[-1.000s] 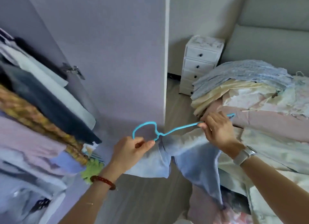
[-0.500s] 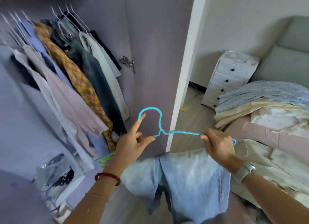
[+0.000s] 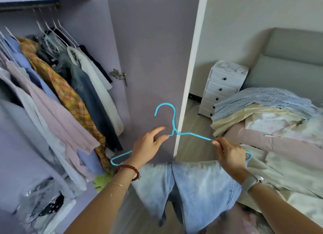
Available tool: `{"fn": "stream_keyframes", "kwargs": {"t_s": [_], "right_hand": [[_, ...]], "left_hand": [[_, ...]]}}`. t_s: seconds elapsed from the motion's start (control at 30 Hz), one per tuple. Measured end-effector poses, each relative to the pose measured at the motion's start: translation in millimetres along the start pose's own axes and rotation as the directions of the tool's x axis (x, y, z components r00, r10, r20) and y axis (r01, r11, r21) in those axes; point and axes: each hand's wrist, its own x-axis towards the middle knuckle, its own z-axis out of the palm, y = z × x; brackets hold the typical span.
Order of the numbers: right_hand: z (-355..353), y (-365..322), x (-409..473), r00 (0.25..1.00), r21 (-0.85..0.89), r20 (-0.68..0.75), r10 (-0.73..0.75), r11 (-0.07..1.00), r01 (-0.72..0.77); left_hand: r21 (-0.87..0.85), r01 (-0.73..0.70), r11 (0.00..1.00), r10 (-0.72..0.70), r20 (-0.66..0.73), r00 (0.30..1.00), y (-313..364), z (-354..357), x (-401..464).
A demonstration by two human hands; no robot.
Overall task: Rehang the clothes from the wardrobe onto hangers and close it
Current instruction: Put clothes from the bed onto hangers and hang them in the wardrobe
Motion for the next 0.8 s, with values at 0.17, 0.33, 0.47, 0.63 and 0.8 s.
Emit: {"fn": "stream_keyframes", "kwargs": {"t_s": [0.17,0.33,0.47,0.63,0.8], "right_hand": [[-24,22,-6,0.994,-0.03,-0.003,0.108,0.994,-0.108],[-42,33,-20,0.979,-0.012,0.149,0.136,0.991,-0.136],[-39,18,-11,0.91,0.018,0.415,0.021,0.999,-0.032],[-6,-35,3,0.797,0.21,0.582,-0.161,0.977,0.044],[21,-112,23,0.708,0.422,0.576,-0.408,0.89,0.17]], "left_hand": [[-0.026,-0.044,0.999,0.046,0.054,0.997,29,28,27],[-0.093,-0.055,0.994,0.069,0.16,0.985,31,36,20],[-0.213,0.104,0.971,-0.044,0.27,0.962,-7,16,-11],[-0.323,0.314,0.893,-0.262,0.195,0.945,-51,-23,-44],[-0.348,0.344,0.872,-0.382,-0.046,0.923,-78,-92,-81]]}}
